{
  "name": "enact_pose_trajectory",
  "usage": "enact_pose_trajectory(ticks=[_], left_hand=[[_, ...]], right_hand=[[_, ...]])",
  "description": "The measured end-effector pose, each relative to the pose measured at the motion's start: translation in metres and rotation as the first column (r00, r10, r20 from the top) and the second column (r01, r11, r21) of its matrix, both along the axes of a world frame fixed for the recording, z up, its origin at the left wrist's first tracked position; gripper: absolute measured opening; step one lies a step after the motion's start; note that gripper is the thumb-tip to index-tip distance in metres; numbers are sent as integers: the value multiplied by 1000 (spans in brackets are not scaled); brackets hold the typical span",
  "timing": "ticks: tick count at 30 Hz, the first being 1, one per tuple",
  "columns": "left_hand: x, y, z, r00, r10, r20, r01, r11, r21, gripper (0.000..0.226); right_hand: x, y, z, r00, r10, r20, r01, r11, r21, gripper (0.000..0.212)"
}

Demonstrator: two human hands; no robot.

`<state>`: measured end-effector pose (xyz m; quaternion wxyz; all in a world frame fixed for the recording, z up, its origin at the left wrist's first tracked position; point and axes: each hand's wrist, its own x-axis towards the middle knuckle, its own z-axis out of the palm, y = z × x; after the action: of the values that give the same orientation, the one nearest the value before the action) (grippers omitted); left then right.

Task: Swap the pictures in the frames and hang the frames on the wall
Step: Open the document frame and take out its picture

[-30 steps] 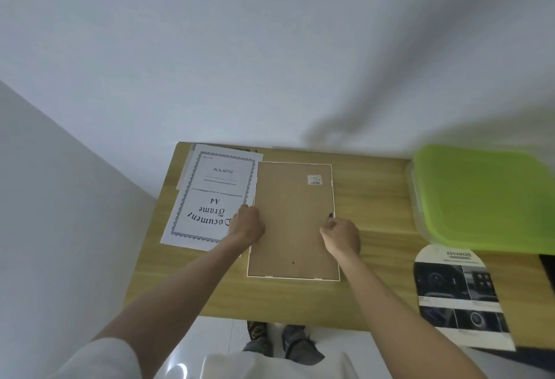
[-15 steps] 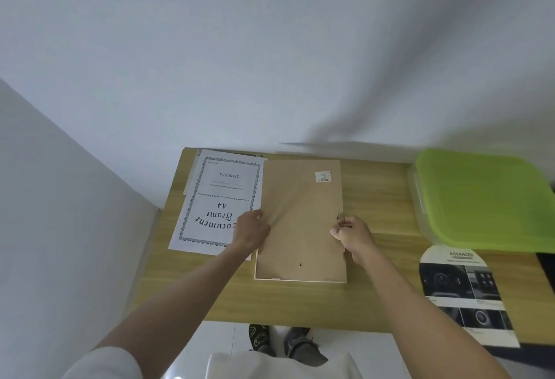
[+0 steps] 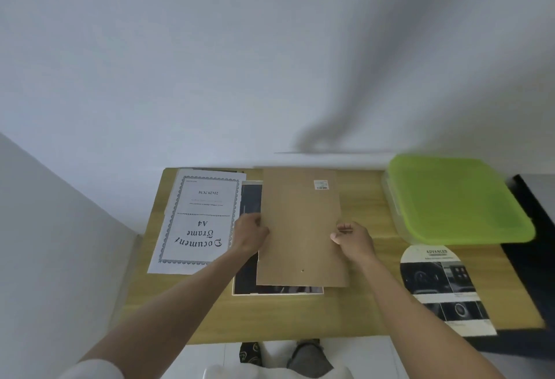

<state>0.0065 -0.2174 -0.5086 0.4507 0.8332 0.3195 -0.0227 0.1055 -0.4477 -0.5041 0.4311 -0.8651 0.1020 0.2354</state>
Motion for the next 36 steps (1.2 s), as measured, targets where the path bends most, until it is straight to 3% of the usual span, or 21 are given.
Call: enact_pose_trajectory(ticks=[7, 11, 14, 16, 20, 25, 31, 36], left_hand=[[55, -60, 6, 990, -128, -65, 122, 989, -89, 25], [78, -94, 0, 987, -130, -92, 121, 988, -97, 13], [90, -115, -8, 987, -94, -134, 86, 994, -60, 22], [96, -126, -12, 986, -62, -155, 58, 998, -26, 16], [111, -142, -22, 985, -33, -171, 33, 999, 0, 4], [126, -163, -20, 982, -69, -177, 83, 994, 73, 11], [127, -185, -30, 956, -87, -282, 141, 974, 179, 18], [125, -192, -36, 937, -130, -325, 217, 944, 249, 18]], right_hand=[[30, -54, 11, 996, 67, 52, -56, 980, -191, 45], [45, -82, 9, 990, 138, 25, -128, 964, -231, 55], [56, -99, 1, 987, 159, -6, -156, 964, -213, 61], [61, -107, -6, 982, 190, -22, -190, 957, -217, 65], [70, -119, -17, 972, 236, -3, -227, 934, -277, 65], [82, -135, -24, 953, 301, 16, -280, 902, -328, 65], [85, -131, -37, 881, 468, 66, -402, 815, -418, 60], [83, -123, -43, 855, 514, 74, -407, 752, -518, 50]])
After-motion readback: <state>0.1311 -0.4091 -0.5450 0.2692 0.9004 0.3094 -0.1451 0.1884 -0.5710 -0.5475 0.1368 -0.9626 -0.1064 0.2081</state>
